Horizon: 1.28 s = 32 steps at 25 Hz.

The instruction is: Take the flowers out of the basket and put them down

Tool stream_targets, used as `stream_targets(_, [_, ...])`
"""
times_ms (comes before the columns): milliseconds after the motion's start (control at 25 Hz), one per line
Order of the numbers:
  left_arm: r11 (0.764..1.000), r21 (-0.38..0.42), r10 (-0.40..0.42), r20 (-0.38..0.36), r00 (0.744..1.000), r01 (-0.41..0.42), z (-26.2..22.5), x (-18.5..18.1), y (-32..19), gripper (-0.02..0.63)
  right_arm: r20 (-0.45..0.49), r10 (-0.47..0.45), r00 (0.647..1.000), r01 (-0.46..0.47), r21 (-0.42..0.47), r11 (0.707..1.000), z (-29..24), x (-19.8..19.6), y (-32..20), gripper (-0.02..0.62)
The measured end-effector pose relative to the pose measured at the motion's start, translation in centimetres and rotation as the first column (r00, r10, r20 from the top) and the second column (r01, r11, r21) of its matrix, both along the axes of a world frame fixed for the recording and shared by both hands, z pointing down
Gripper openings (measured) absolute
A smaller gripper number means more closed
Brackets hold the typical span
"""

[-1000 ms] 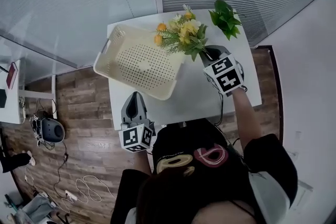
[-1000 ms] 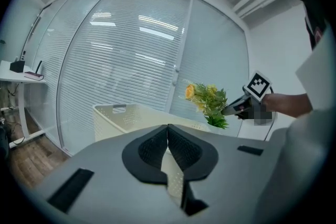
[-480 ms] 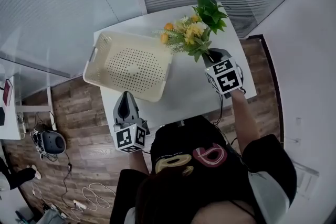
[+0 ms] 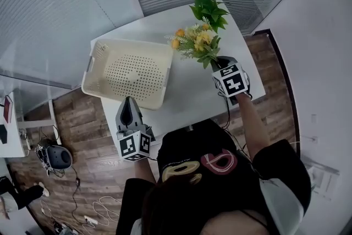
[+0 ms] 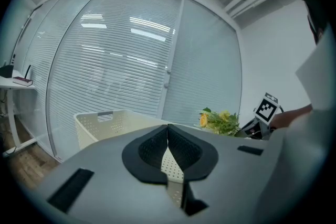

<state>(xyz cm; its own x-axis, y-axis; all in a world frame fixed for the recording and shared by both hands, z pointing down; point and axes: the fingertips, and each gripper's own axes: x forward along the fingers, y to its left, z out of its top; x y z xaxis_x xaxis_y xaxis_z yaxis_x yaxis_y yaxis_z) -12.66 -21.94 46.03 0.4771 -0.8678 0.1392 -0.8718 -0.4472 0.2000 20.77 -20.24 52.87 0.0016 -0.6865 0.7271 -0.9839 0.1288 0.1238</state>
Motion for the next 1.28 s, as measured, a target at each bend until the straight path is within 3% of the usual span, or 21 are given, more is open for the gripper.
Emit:
stream_targets(560, [1.0, -0.003, 0.015, 0.025, 1.0, -0.015, 0.1, 1.5, -0.5, 0.017, -0.04, 0.055, 0.998, -0.059, -0.123, 0.991, 6.8, 2.1, 2.2, 0.026])
stream_targets(840, [1.0, -0.009, 0.012, 0.041, 0.999, -0.012, 0.3, 2.3, 0.0, 0.017, 0.036, 0.15, 0.988, -0.143, -0.143, 0.979, 9.6, 3.5, 3.0, 0.026])
stream_targets(1280, [1.0, -0.021, -0.009, 0.066, 0.998, 0.011, 0.6, 2.3, 1.0, 0.017, -0.01, 0.11, 0.994, -0.11, -0.161, 0.981, 10.9, 3.6, 2.4, 0.026])
